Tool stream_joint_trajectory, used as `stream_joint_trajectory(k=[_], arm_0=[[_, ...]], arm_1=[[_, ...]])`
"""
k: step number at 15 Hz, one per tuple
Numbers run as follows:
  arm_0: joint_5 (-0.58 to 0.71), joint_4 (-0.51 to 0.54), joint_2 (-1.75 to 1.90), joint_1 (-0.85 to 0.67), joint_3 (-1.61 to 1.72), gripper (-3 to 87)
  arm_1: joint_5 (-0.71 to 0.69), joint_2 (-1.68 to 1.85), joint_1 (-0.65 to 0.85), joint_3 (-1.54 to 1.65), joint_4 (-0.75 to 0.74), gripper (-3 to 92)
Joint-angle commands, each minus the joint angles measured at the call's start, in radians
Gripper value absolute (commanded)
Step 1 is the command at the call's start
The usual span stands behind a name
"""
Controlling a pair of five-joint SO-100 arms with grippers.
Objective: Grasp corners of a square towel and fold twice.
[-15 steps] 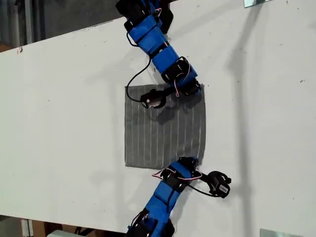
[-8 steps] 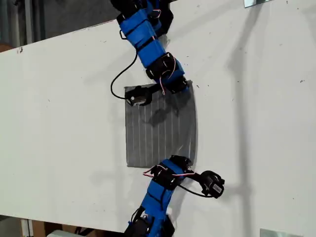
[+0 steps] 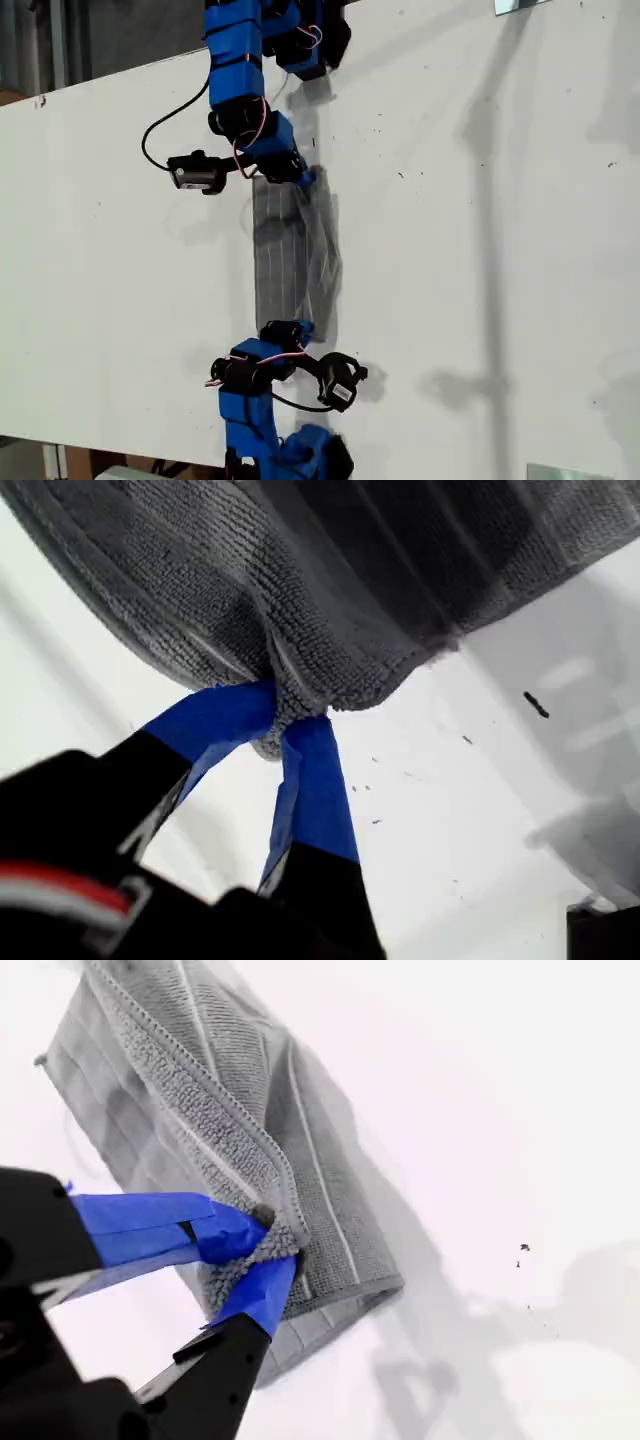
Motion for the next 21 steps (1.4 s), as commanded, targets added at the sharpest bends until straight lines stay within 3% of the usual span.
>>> stream_joint_trajectory(k=[1, 6, 15, 21], arm_0=[[0.072, -0.041, 0.117, -0.109, 0.110, -0.4], [0.183, -0.233, 0.153, -0.265, 0.368, -0.4], [0.348, -0.354, 0.052, -0.506, 0.466, -0.4], [0.249, -0.310, 0.143, -0.367, 0.471, -0.4]], arm_1=[[-0.032, 0.106, 0.083, 0.075, -0.044, -0.1], [-0.129, 0.138, 0.221, 0.215, -0.141, -0.1], [-0.360, -0.107, 0.514, 0.233, -0.290, -0.1], [-0.282, 0.063, 0.388, 0.264, -0.164, -0.1]])
